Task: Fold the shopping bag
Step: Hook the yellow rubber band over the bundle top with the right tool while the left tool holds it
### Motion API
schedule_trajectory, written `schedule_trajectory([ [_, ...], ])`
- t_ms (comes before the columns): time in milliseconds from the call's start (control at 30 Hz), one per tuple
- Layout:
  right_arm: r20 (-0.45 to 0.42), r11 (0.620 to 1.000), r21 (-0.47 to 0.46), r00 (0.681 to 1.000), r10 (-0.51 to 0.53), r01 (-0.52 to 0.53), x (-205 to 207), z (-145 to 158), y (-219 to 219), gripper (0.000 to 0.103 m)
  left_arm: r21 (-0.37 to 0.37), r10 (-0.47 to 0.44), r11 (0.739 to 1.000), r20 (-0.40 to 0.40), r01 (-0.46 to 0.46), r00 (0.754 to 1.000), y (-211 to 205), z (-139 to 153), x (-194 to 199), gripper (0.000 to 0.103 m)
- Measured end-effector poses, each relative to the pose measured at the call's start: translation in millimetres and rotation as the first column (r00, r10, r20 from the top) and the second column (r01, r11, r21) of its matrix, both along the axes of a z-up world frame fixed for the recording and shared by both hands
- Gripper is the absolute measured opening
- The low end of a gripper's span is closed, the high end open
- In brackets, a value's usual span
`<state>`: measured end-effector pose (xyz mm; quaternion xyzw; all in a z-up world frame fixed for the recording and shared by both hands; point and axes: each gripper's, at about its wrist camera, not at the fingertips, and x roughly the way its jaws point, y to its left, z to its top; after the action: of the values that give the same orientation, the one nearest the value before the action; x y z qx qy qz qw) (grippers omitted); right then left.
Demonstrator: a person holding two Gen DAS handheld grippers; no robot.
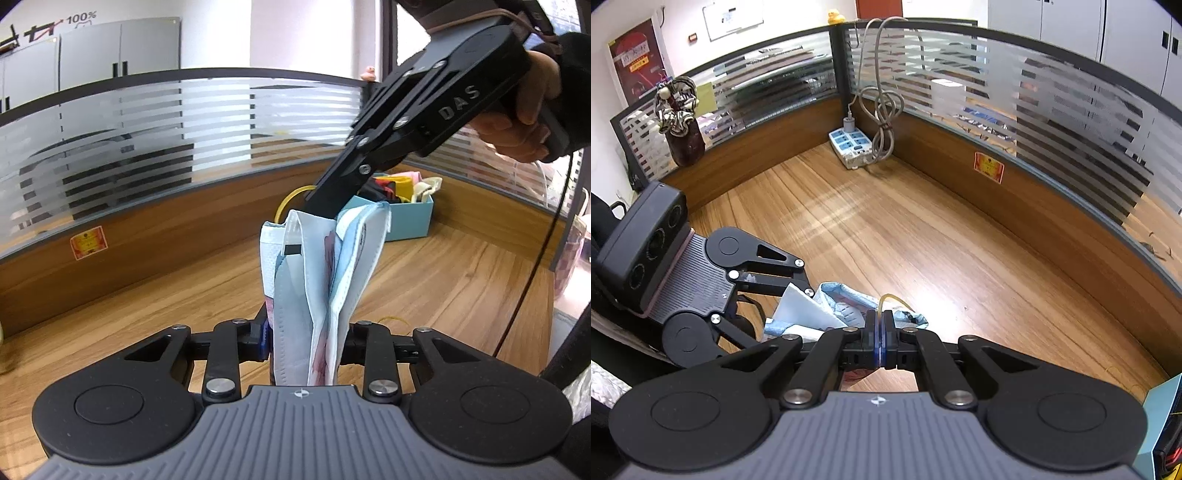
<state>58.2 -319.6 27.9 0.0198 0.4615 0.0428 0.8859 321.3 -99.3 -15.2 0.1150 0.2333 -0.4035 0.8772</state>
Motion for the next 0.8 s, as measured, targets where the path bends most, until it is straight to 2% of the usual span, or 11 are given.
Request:
schedule_trajectory([
  [333, 0.021, 1.000, 0.013, 1.000, 0.006, -0.006, -0.4, 6.7, 2.7, 0.001, -0.018, 0.061, 0.998, -0.026, -0.062, 0.998, 4.3, 1.6, 3.0, 0.032],
  [433, 0.022, 1.000, 0.005, 1.000, 0.013, -0.013, 0.6, 7.2, 6.9, 0.001, -0.011, 0.109, 0.994, -0.048, -0.110, 0.993, 5.2, 0.9, 8.6, 0.031],
  [533, 0.018, 0.999, 0.018, 0.999, 0.046, -0.046, 2.2, 5.0, 16.5, 0.001, -0.038, 0.155, 0.986, -0.100, -0.159, 0.983, 11.2, 0.2, 18.2, 0.031],
  [633, 0.019, 0.998, 0.004, 0.998, 0.061, -0.061, 4.5, 0.9, 27.7, 0.001, -0.041, 0.154, 0.986, -0.100, -0.159, 0.983, 12.1, 0.1, 17.8, 0.031],
  [800, 0.033, 0.998, 0.043, 0.998, 0.045, -0.046, 5.0, 1.4, 30.1, 0.001, -0.026, 0.149, 0.988, -0.113, -0.153, 0.982, 10.6, -3.1, 20.2, 0.031],
])
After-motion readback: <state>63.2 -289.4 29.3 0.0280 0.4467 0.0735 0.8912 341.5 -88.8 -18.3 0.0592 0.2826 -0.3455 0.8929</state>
